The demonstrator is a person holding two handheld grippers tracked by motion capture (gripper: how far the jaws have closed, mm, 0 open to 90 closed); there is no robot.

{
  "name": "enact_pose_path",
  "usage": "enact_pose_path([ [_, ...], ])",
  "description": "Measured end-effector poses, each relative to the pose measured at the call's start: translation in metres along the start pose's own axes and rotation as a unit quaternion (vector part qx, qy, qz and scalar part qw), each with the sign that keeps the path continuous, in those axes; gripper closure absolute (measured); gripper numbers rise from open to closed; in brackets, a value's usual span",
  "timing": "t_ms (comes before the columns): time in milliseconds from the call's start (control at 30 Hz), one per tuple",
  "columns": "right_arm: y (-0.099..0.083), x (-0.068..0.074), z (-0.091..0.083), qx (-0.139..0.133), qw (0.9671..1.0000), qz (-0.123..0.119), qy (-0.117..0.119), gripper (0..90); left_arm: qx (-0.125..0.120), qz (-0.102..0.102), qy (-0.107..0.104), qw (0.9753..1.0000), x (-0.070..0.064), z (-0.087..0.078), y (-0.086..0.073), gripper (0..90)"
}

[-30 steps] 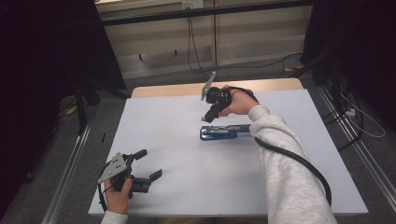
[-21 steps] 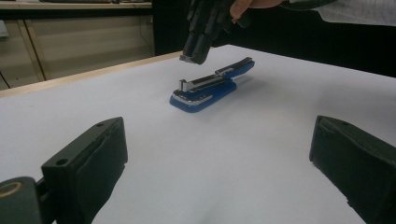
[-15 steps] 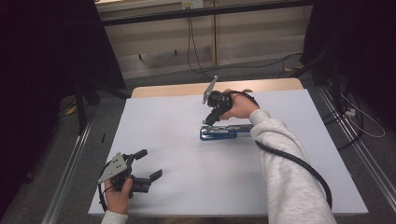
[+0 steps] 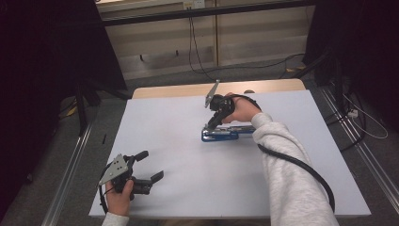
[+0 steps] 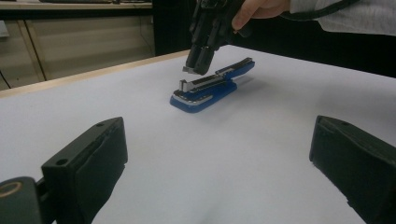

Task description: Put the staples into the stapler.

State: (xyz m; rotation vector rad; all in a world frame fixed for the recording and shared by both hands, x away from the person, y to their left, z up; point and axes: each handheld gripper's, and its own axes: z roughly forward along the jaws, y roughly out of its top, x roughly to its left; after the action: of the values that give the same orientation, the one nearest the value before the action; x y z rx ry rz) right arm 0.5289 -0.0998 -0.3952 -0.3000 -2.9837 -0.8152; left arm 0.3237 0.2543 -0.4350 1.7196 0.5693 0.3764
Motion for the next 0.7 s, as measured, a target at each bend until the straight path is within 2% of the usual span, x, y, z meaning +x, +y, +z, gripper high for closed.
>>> enact_pose_path([
  [300, 0.0000, 0.0002, 0.0048, 0.009, 1.0000, -0.002, 0.003, 78.4, 0.000, -0.001, 0.000, 1.0000, 0.0001, 0.0001, 0.0000, 4.2],
  [333, -0.0001, 0.0000, 0.0059, 0.010, 0.9999, -0.002, 0.005, 78.3, -0.002, -0.007, -0.002, 1.0000, -0.0005, 0.0001, -0.0001, 4.2],
  [433, -0.0003, -0.0008, 0.0070, 0.009, 0.9999, -0.001, 0.007, 78.3, 0.000, 0.000, 0.000, 1.0000, 0.0004, -0.0001, 0.0000, 4.3],
  [700, -0.0007, -0.0016, 0.0092, 0.013, 0.9999, 0.000, 0.007, 78.4, 0.000, 0.000, 0.000, 1.0000, 0.0005, -0.0001, 0.0000, 4.2],
])
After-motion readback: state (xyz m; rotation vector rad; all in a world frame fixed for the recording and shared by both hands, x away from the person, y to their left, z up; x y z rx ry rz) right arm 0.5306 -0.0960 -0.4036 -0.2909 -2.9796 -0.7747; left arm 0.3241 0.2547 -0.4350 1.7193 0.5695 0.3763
